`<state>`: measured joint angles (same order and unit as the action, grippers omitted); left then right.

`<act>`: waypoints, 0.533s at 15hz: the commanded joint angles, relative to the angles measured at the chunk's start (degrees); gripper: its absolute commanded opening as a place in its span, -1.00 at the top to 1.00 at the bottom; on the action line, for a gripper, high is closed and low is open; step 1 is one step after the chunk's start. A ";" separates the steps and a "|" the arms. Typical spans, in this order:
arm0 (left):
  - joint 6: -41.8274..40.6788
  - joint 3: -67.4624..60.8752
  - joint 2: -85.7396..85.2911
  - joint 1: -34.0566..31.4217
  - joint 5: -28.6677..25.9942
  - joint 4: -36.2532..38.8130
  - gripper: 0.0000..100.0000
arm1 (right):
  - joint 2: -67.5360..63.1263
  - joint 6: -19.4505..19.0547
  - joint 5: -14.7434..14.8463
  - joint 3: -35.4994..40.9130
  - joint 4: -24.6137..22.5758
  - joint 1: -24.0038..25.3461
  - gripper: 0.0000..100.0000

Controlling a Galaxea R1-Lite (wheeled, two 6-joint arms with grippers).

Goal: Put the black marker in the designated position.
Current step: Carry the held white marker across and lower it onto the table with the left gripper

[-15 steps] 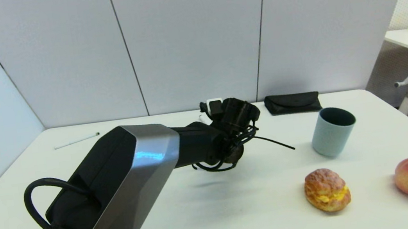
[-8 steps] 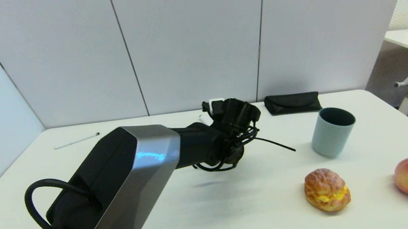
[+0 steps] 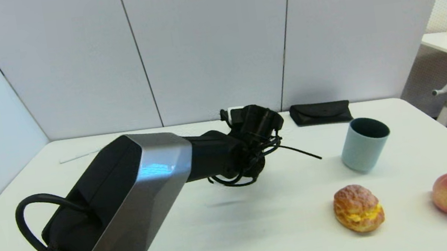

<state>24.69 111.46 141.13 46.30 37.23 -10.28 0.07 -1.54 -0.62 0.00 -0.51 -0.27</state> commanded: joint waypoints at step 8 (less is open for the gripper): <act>-9.22 -21.90 -34.96 -0.86 0.83 -0.09 1.00 | -0.07 -0.05 0.01 0.00 -0.02 0.00 -1.00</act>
<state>19.26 97.96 120.33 46.23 37.68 -10.41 0.07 -1.54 -0.63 0.00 -0.51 -0.27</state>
